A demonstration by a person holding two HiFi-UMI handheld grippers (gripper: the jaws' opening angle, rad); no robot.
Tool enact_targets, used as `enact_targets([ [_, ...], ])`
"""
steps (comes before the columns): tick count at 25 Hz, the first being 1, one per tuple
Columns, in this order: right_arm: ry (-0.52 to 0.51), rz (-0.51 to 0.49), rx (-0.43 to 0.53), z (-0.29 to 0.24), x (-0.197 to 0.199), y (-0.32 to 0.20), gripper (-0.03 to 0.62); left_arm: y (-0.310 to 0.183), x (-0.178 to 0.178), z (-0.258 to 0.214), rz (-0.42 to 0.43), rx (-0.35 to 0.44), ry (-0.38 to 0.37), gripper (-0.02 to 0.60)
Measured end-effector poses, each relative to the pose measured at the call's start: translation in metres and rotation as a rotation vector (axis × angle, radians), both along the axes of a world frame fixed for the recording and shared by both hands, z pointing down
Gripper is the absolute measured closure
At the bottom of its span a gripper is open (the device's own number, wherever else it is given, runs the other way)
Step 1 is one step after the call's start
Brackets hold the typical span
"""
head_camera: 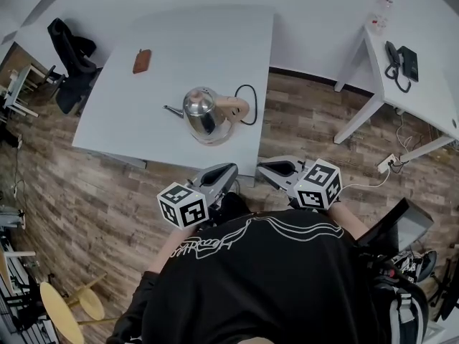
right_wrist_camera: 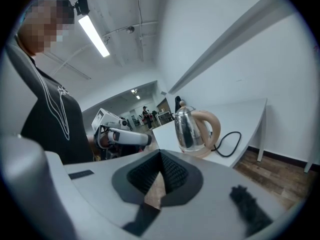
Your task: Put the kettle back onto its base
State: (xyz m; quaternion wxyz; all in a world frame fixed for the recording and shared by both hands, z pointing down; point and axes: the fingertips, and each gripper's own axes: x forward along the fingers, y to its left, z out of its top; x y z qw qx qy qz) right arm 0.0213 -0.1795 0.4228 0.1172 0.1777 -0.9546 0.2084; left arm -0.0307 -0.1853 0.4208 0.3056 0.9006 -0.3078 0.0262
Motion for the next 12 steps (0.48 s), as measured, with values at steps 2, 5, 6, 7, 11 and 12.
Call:
enact_targets([
  [2,-0.013,-0.001,0.0,-0.001,0.0,0.003,0.589,0.003,0.002,0.0,0.007,0.0,-0.005,0.577],
  [5,-0.065,0.0,-0.015,-0.007,0.002,0.004,0.589,0.005,0.002,-0.001,0.008,0.001,-0.01,0.577],
  [6,-0.072,0.002,-0.019,-0.008,0.003,0.004,0.589,0.005,0.003,-0.001,0.008,0.002,-0.01,0.577],
  [7,-0.07,0.004,-0.02,-0.008,0.004,0.004,0.589,0.006,0.003,-0.002,0.008,0.002,-0.01,0.577],
  [11,-0.044,0.004,-0.025,-0.002,0.006,0.007,0.589,0.01,0.002,0.0,-0.002,-0.014,0.002,0.576],
  [12,-0.04,0.003,-0.028,-0.001,0.006,0.008,0.589,0.012,0.002,0.001,-0.005,-0.02,0.006,0.577],
])
